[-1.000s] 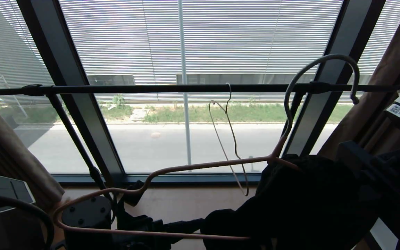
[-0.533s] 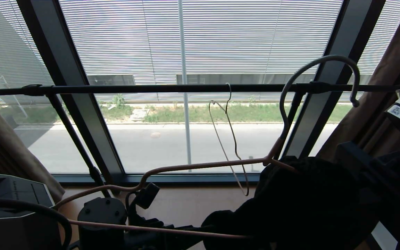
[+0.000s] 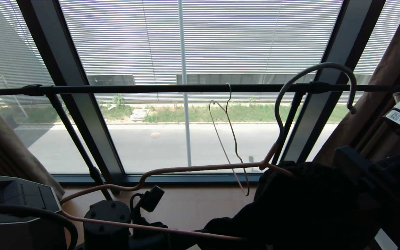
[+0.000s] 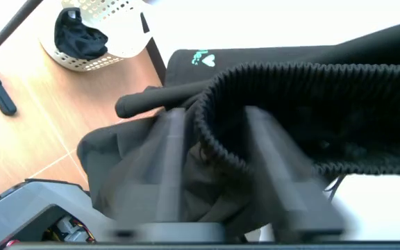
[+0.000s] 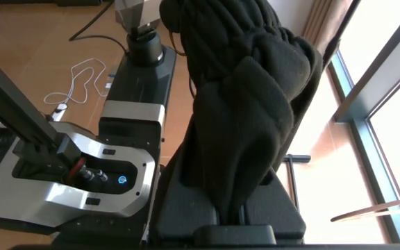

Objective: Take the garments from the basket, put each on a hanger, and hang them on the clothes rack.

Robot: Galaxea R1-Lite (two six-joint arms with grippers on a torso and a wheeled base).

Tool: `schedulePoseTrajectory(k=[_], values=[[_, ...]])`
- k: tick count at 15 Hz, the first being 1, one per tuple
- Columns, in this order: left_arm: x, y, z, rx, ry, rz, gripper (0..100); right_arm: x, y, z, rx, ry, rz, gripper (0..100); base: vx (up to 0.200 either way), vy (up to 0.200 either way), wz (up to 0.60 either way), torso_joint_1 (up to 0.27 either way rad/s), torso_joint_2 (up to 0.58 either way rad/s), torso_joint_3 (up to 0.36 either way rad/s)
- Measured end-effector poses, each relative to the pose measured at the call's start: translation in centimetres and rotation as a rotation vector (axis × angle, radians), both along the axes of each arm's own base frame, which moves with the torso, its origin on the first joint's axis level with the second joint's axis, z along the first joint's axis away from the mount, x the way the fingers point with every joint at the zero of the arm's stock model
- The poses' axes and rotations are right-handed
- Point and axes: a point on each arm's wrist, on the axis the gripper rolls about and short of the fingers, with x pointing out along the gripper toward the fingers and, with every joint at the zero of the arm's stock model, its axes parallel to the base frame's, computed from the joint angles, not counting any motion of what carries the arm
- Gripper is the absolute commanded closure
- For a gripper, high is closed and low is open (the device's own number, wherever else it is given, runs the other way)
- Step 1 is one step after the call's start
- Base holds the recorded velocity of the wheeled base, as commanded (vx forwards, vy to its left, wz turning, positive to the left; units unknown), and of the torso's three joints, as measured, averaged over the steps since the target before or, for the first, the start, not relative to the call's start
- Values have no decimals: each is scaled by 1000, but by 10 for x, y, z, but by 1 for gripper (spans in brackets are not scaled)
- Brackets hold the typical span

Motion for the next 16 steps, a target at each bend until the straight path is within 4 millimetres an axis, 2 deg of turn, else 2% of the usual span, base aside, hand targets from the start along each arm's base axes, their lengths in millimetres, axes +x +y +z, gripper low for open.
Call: schedulePoseTrajectory(k=[4,9,16], values=[[5,7,0,10,-7,67,100,-1,-7,-5,-7,15,-31,100,0,0,0,0,0,0],[12,31,9,4,-32,157,100,11,-26,-11,-1,-8,-140,100,0,0,0,0,0,0],[23,59,26,-7,-131,268,100,25,-45,-36,-46,27,-270,100,0,0,0,0,0,0]])
